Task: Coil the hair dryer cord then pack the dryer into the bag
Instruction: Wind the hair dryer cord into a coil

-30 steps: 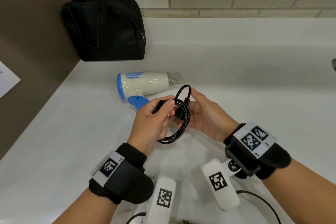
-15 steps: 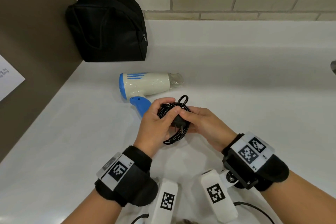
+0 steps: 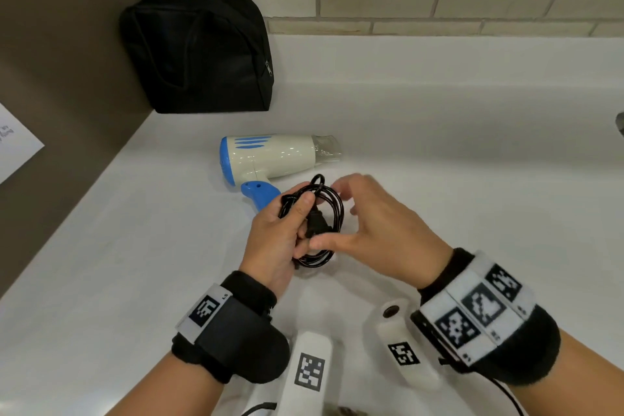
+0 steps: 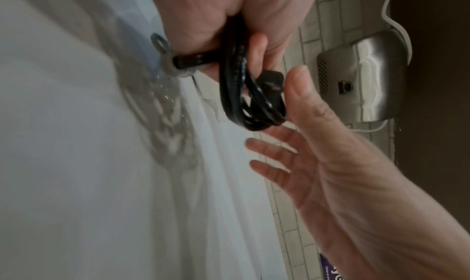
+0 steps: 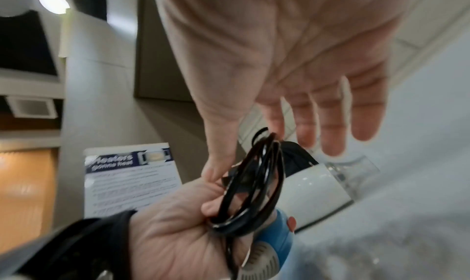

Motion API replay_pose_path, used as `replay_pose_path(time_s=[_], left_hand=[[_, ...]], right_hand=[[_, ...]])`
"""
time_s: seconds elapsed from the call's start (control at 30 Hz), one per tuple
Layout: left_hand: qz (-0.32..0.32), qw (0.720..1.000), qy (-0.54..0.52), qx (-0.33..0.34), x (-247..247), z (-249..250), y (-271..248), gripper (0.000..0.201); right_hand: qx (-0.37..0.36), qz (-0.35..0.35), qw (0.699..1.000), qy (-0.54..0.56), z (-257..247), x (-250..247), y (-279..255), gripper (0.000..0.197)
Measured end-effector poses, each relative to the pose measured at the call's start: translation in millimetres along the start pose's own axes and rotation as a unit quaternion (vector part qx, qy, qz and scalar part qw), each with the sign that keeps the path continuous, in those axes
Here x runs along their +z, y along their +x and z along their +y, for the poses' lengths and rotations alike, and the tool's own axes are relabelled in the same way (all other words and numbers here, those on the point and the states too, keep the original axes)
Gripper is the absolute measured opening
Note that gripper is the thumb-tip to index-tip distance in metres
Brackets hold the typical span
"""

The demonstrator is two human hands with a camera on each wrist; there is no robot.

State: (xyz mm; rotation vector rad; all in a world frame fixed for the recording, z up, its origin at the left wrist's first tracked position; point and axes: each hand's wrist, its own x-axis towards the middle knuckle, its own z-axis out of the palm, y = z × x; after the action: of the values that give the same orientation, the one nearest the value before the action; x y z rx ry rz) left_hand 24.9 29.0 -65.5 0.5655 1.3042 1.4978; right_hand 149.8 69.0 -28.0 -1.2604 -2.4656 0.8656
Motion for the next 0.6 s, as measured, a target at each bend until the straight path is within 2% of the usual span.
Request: replay_pose_path(time_s=[0.07,0.27,0.37,0.43,0.5,0.6], left_hand=[[-0.006,1.000,-0.012,-0.002,-1,0,1,0.010],[-0.048,0.998,-0.024,-0.026,3,1,-1,0.014],[-0.056,0.998,-0.017,-0.020,3,3,0,0.020],[-0.054,0.998,-0.022,-0.018,0,4,2,0.033],[-0.045,0.999,-0.019,-0.021,-3,2,4,0.046],[-0.014,1.000,-0.012,-0.023,-2,-1,3,0.036]], right_hand=[[-0.048,0.046,0.996,-0.058,-11,-6,-8,0.066],[-0.098,0.052,0.972,-0.208,-7,3,-3,0.053],[-0.124,0.064,0.970,-0.199,-5,6,-2,0.045],[-0.112,0.031,0.979,-0.166,-4,7,-4,0.042],[-0.102,0.028,0.986,-0.131,-6,9,-8,0.041],[-0.084,0.012,0.991,-0.104,-10,17,-14,0.043]])
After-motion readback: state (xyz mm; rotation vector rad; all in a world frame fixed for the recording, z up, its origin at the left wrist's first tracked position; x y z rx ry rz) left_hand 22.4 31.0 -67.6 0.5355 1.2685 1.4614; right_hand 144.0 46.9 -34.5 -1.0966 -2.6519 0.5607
